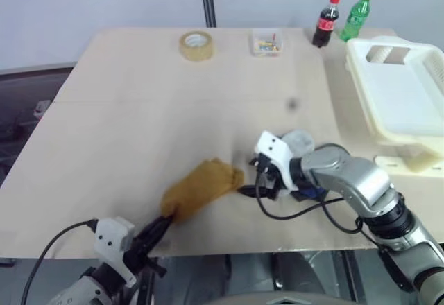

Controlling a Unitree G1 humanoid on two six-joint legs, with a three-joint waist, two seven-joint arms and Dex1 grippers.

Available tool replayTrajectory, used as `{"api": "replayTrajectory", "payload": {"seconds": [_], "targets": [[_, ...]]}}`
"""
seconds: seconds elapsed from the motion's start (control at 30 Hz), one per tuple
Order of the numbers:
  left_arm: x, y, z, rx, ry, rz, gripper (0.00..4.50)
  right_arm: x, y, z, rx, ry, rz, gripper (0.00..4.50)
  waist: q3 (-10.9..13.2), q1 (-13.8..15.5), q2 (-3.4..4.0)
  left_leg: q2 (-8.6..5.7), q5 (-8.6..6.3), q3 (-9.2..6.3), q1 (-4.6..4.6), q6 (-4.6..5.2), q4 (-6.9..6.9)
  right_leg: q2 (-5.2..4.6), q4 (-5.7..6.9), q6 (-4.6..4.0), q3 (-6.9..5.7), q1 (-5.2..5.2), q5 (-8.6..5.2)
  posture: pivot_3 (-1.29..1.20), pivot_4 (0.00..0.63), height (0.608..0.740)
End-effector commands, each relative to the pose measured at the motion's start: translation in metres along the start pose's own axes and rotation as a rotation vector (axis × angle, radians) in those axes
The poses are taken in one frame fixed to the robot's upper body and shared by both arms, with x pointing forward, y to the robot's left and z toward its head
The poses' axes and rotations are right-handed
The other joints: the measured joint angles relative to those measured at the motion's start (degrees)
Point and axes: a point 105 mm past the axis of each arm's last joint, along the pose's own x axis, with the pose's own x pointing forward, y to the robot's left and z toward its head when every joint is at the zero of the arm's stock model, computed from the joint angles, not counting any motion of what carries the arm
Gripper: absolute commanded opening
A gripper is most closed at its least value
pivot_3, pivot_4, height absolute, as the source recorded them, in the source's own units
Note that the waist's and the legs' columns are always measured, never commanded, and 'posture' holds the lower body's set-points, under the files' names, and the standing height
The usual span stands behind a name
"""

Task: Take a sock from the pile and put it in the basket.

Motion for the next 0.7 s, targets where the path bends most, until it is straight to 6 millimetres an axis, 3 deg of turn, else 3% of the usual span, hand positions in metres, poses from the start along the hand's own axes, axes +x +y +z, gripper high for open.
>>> {"api": "replayTrajectory", "payload": {"seconds": [0.03,0.23,0.47,0.57,0.63,0.67,0.7], "targets": [[0.016,0.004,0.0,0.035,0.0,-0.024,0.0,0.0,0.0,0.026,-0.079,-0.104,-0.041,4.36,0.0,0.0,0.03,-0.01,0.0,0.01,0.04,0.0,0.0,0.01,0.06,0.0,0.01,0.0,0.0,0.0,0.15,0.74],[0.044,0.009,0.005,0.068,-0.018,-0.073,0.0,0.01,-0.007,0.027,-0.055,-0.128,-0.093,4.36,-0.04,0.26,0.05,-0.02,0.01,0.04,0.04,-0.01,0.02,-0.05,0.1,0.01,0.06,0.0,0.01,0.0,0.15,0.74],[0.051,0.011,0.007,0.077,-0.026,-0.113,0.0,0.023,-0.023,0.001,0.016,-0.059,-0.176,4.36,-0.06,0.08,0.05,-0.04,0.03,0.01,0.07,-0.02,0.08,-0.08,0.26,0.01,0.05,0.0,0.01,0.0,0.15,0.74],[0.052,0.011,0.01,0.065,-0.04,-0.124,0.0,0.026,-0.031,-0.011,-0.041,-0.016,-0.229,3.59,-0.05,0.05,0.08,-0.04,0.03,0.01,0.09,-0.02,0.08,-0.08,0.28,0.0,0.05,-0.01,0.01,0.0,0.15,0.74],[0.053,0.012,0.011,0.067,-0.044,-0.123,0.0,0.026,-0.033,-0.014,-0.113,-0.002,-0.246,2.38,-0.07,0.08,0.08,-0.04,0.03,0.04,0.13,-0.02,0.08,-0.08,0.31,0.0,0.07,0.0,0.01,0.0,0.15,0.74],[0.054,0.012,0.011,0.071,-0.044,-0.124,0.0,0.027,-0.033,-0.013,-0.132,-0.007,-0.241,2.2,-0.07,0.12,0.08,-0.04,0.03,0.04,0.13,-0.02,0.09,-0.08,0.31,0.01,0.07,0.0,0.01,0.0,0.15,0.74],[0.054,0.013,0.011,0.075,-0.042,-0.124,0.0,0.026,-0.031,-0.008,-0.147,-0.034,-0.228,1.71,-0.07,0.12,0.08,-0.04,0.03,0.03,0.14,-0.02,0.1,-0.08,0.33,0.01,0.06,0.0,0.01,0.0,0.15,0.74]]}}
